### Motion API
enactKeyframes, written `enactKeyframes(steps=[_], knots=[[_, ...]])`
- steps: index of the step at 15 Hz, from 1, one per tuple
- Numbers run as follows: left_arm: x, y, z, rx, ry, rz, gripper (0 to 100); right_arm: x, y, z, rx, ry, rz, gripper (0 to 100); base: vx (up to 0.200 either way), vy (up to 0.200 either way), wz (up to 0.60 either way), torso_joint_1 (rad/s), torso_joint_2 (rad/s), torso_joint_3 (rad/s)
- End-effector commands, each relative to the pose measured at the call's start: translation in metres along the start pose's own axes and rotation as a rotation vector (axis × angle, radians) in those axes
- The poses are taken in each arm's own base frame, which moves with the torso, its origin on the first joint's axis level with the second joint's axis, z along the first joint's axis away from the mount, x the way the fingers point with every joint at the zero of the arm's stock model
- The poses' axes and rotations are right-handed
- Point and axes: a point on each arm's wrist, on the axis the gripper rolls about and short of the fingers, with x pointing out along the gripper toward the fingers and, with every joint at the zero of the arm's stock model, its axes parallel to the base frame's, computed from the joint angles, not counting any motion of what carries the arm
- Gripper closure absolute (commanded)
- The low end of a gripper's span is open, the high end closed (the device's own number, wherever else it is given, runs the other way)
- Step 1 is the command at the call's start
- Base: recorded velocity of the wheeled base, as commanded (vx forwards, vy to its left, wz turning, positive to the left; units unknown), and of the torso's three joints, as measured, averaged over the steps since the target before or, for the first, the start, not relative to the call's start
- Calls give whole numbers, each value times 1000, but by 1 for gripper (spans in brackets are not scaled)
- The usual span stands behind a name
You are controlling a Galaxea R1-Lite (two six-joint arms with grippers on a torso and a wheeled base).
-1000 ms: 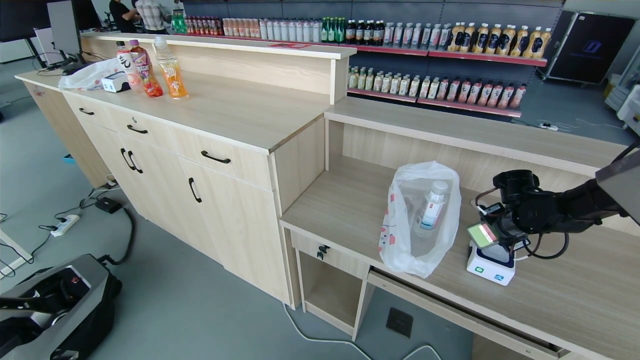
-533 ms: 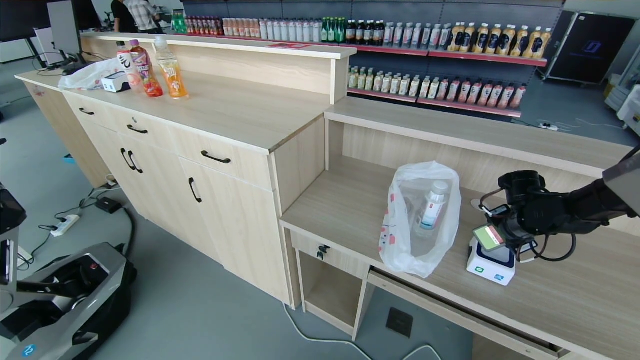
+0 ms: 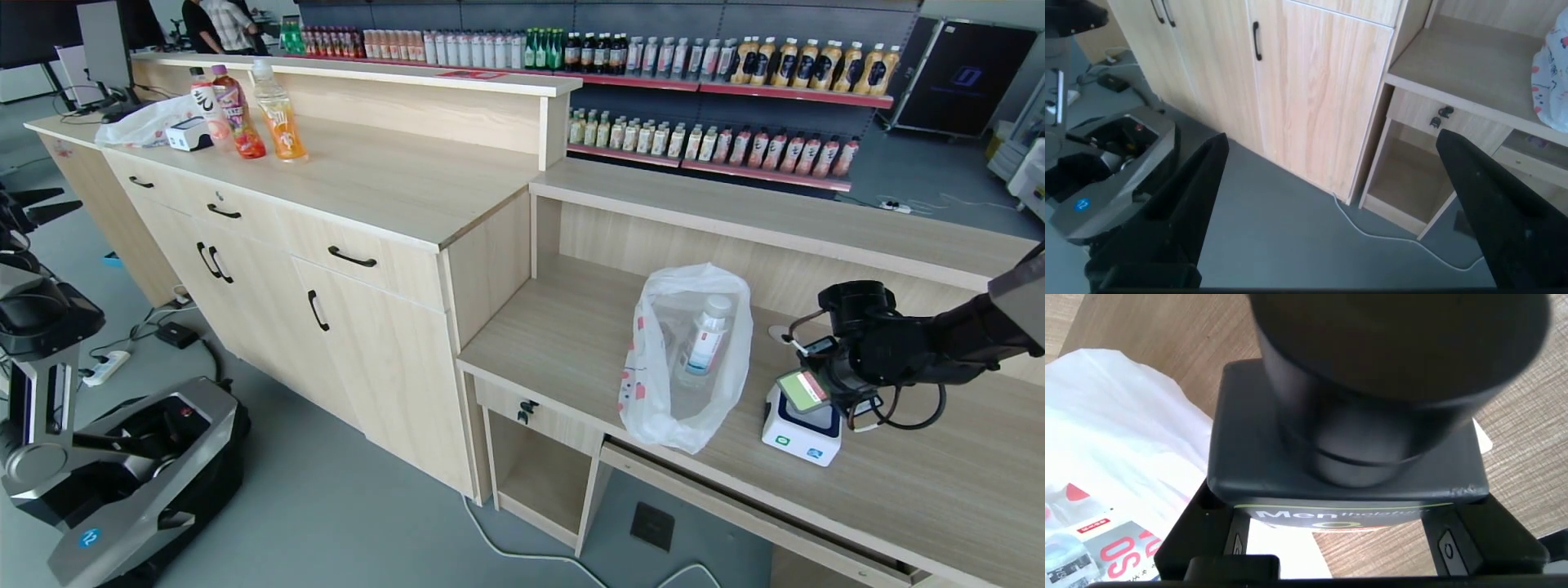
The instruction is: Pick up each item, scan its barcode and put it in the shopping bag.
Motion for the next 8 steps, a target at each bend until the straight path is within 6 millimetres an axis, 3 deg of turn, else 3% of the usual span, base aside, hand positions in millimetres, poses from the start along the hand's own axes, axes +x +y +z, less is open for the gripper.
enactKeyframes(steps=[1, 3, 5, 6, 8], knots=[[0, 0, 0, 0, -1, 1, 0, -8, 6, 2, -4, -9, 24, 100, 0, 0, 0, 0, 0, 0], [0, 0, 0, 0, -1, 1, 0, -71, 32, 17, -277, -138, 120, 100, 0, 0, 0, 0, 0, 0], [0, 0, 0, 0, -1, 1, 0, -125, 45, 36, -599, -369, 200, 100, 0, 0, 0, 0, 0, 0], [0, 0, 0, 0, -1, 1, 0, -142, 49, 41, -693, -481, 258, 100, 0, 0, 0, 0, 0, 0], [0, 0, 0, 0, -1, 1, 0, -151, 44, 39, -918, -628, 255, 100, 0, 0, 0, 0, 0, 0]])
